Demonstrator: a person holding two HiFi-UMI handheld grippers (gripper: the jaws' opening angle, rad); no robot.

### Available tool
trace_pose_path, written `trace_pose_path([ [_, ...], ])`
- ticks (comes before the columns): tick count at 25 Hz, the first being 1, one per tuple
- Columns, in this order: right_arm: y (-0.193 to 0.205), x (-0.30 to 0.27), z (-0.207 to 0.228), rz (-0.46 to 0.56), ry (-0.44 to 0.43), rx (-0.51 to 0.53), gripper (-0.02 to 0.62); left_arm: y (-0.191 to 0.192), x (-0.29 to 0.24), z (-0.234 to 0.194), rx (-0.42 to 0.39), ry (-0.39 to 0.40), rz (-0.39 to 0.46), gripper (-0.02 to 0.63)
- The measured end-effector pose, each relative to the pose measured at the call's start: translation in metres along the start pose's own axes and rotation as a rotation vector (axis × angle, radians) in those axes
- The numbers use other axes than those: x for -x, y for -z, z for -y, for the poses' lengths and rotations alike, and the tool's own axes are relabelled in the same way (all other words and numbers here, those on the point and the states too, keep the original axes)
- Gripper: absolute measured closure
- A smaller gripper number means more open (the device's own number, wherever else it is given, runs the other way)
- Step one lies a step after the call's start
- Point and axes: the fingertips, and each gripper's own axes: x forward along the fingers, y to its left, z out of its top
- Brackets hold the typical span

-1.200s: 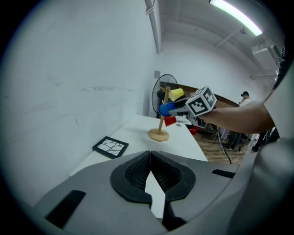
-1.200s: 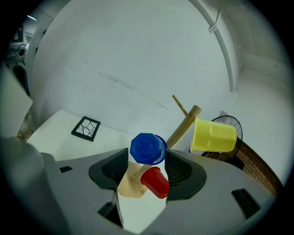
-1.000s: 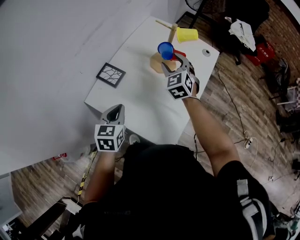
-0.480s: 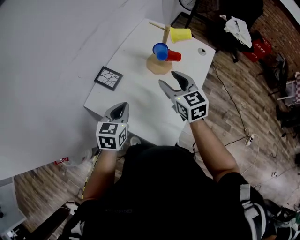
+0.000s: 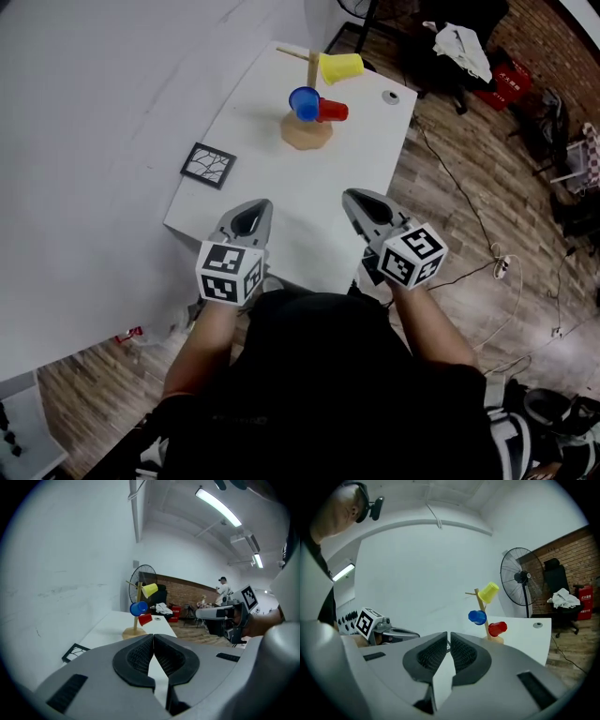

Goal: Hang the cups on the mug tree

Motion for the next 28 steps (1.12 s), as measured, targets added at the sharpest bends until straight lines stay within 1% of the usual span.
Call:
trace_pose_path([
  [3, 0.002, 0.015, 0.007, 0.010, 0.027, -0.018, 0.586, -0.005, -0.005, 0.007, -0.014, 0.024, 0.000, 0.589],
  [9, 0.013, 0.032, 0.021, -0.006, 0.055, -0.044, 0.588, -0.010, -0.010, 0.019, -0.037, 0.068, -0.004, 0.589],
  [14, 0.021, 0.039, 0.023, -0.017, 0.084, -0.034, 0.588, -0.004, -0.014, 0.027, -0.042, 0.093, -0.023, 0.589],
  [17, 0.029, 0.040, 0.018, -0.042, 0.098, -0.006, 0.588, 0.001, -0.012, 0.033, -0.047, 0.105, -0.037, 0.589],
  [21, 0.039, 0.039, 0.015, -0.078, 0.108, 0.043, 0.588, 0.008, -0.011, 0.034, -0.050, 0.109, -0.052, 0.589],
  [28, 0.039, 0.033, 0.013, -0.080, 0.097, 0.044, 0.588, 0.006, -0.011, 0.029, -0.049, 0.098, -0.041, 0.589],
])
